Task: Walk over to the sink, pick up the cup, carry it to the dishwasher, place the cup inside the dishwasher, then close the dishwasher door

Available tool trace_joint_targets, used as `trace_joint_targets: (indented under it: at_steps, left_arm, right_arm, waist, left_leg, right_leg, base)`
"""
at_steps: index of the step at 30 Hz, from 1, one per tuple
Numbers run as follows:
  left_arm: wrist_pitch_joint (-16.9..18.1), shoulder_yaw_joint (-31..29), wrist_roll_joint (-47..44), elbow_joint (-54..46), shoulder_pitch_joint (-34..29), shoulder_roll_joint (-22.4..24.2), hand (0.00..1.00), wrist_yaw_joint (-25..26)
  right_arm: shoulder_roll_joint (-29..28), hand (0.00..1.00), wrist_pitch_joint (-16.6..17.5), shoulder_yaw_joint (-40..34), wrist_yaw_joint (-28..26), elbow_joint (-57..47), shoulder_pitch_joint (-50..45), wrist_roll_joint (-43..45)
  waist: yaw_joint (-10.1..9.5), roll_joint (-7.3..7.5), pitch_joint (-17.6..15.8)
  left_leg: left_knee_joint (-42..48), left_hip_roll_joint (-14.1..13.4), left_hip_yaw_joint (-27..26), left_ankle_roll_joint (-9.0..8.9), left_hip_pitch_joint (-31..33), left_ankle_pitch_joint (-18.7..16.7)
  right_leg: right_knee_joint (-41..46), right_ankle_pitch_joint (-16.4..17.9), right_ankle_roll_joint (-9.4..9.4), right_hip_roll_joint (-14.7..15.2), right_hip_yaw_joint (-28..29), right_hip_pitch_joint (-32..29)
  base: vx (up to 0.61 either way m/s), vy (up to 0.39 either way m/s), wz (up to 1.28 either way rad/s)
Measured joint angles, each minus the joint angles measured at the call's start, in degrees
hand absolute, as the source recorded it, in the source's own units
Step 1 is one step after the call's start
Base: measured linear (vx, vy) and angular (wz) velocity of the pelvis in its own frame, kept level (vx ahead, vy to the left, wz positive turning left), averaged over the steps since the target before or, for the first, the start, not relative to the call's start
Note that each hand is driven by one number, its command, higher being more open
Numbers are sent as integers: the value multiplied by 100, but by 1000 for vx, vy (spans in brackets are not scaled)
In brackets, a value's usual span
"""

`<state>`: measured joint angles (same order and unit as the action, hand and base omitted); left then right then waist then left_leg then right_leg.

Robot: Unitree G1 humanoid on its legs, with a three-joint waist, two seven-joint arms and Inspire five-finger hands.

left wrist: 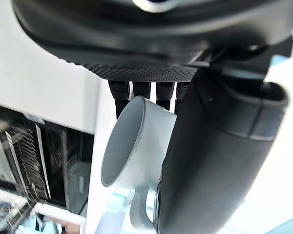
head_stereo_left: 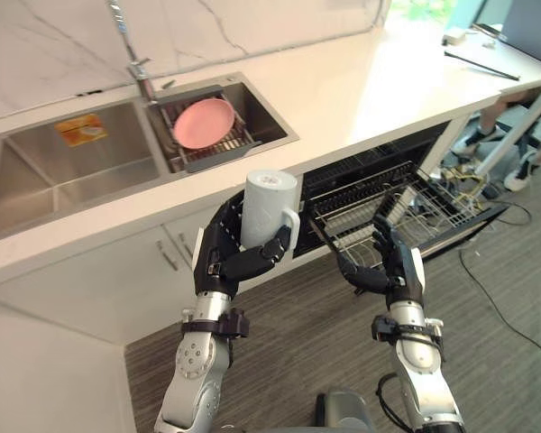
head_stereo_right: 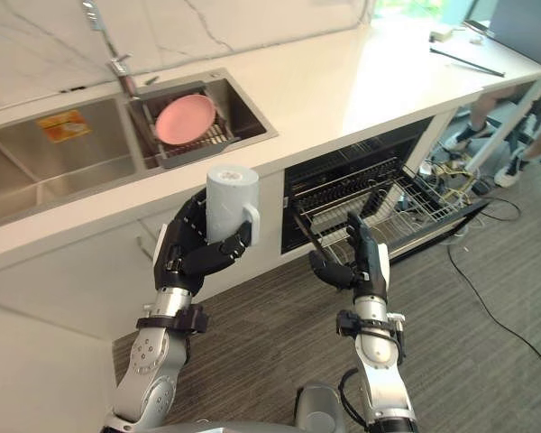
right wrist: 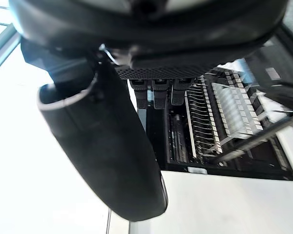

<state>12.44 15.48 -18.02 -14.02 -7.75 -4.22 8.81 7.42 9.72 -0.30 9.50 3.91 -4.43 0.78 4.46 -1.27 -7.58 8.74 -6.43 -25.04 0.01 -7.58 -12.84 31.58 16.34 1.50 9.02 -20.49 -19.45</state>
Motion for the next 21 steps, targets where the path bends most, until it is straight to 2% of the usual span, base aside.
trace_joint_targets:
  at_steps: [1, 2, 3, 4, 6, 7, 8, 9, 11, 14, 15, 16, 17, 18, 19, 21]
  left_arm:
    - [2, -65, -2, -2, 17, 3, 30, 8]
    - [29, -58, 3, 108, 36, 76, 30, 1]
    - [3, -40, 2, 163, 23, 179, 30, 8]
    - [2, -34, 7, 204, 65, 230, 30, -3]
    - [-3, -44, 6, 456, 231, 307, 30, -4]
    - [-5, -42, 6, 606, 272, 309, 30, -5]
    - [-5, -20, 7, 635, 236, 316, 30, -20]
    - [-5, -16, 7, 634, 237, 323, 30, -32]
    - [2, -29, 7, 622, 252, 323, 30, -45]
    - [2, -59, 8, 595, 212, 304, 30, -21]
    - [2, -60, 10, 551, 177, 311, 30, -14]
    - [3, -60, 65, 545, 172, 340, 30, -8]
    - [4, -60, 163, 544, 177, 360, 30, -10]
    - [8, -67, 231, 546, 162, 307, 30, -9]
    - [8, -71, 249, 544, 169, 273, 30, -8]
    - [6, -182, 385, 542, 189, 240, 30, 16]
  right_arm:
    - [4, 90, 4, 50, -14, -15, 43, 3]
    - [91, 90, 36, 60, -19, -78, -21, 2]
    - [176, 90, 38, 60, -23, -66, -31, 3]
    - [185, 90, 38, 47, -23, -75, -54, 7]
    - [204, 90, 33, 45, -35, -76, -119, 9]
    - [228, 90, 34, 44, -35, -77, -133, 24]
    - [246, 90, 36, 29, -31, -177, -141, 32]
    - [248, 90, 36, 5, -32, -247, -154, 33]
    - [252, 90, 57, -61, -32, -442, -179, 36]
    - [302, 90, 94, -47, -62, -523, -181, 142]
    - [312, 90, 96, -34, -88, -525, -192, 200]
    - [349, 90, 96, -14, -111, -526, -228, 253]
    - [379, 90, 102, -11, -157, -528, -276, 298]
    - [297, 90, 90, 47, -197, -565, -401, 423]
    - [269, 90, 91, 61, -237, -640, -473, 493]
    - [197, 90, 93, 127, -370, -942, -572, 723]
  waist:
    - [8, 33, 23]
    - [112, -108, 48]
    - [99, -317, 97]
    - [106, -353, 114]
    - [107, -355, 103]
    - [82, -333, 84]
    - [53, -320, 75]
    - [42, -320, 75]
    - [-32, -283, 52]
    - [-163, -259, 36]
    - [-198, -301, 63]
    - [-198, -379, 113]
    - [-195, -508, 175]
    - [-179, -390, 195]
    - [-153, -352, 202]
    - [-84, -260, 182]
  left_leg:
    - [-24, 6, -191, -168, -198, -85]
    - [34, -60, -180, -512, -394, -341]
    - [96, -222, -209, -587, -417, -398]
    - [392, -305, -221, -587, -352, -396]
    - [1846, -640, -205, -581, 86, -164]
    - [2766, -823, -108, -671, 332, 24]
    - [3458, -842, 148, -727, 648, -144]
    - [3530, -819, 214, -714, 763, -223]
    - [3279, -705, 394, -612, 1078, -428]
    - [2171, -439, 786, -561, 1363, -465]
    - [1523, -319, 988, -545, 1368, -263]
    - [975, -324, 1107, -512, 1371, 289]
    - [749, -367, 1127, -416, 1371, 672]
    - [600, -294, 1026, -416, 1203, 731]
    - [450, -226, 1005, -376, 1129, 730]
    - [-90, 6, 846, -259, 893, 989]
  right_leg:
    - [-952, -640, 156, -214, -353, 34]
    - [-1264, -1467, 347, -391, -256, 157]
    - [-1234, -1457, 358, -559, -272, 170]
    - [-1216, -1301, 349, -609, -202, 196]
    - [-1309, -1176, 389, -710, -40, 435]
    - [-1560, -1170, 391, -767, 114, 765]
    - [-1802, -1172, 387, -781, 313, 1117]
    - [-1882, -1173, 386, -776, 375, 1238]
    - [-2043, -1174, 384, -760, 608, 1490]
    - [-2136, -1177, 312, -704, 926, 1687]
    - [-2181, -1163, 163, -702, 1043, 1753]
    - [-2236, -1144, 52, -782, 1124, 1783]
    - [-2264, -1137, -2, -869, 1201, 1808]
    - [-2280, -1131, -84, -782, 1301, 1853]
    - [-2297, -1137, -125, -740, 1327, 1857]
    - [-2395, -1202, -238, -582, 1419, 1845]
  base:
    - [459, -75, -39]
    - [506, -70, -34]
    - [445, -64, -23]
    - [414, -100, -41]
    - [388, -156, -46]
    - [430, -105, -70]
    - [337, -40, -69]
    - [313, -9, -58]
    - [247, 38, -54]
    - [209, 96, -73]
    - [141, 132, -68]
    - [172, 192, -70]
    - [166, 204, -56]
    - [128, 170, -36]
    - [95, 135, -22]
    - [63, 114, -10]
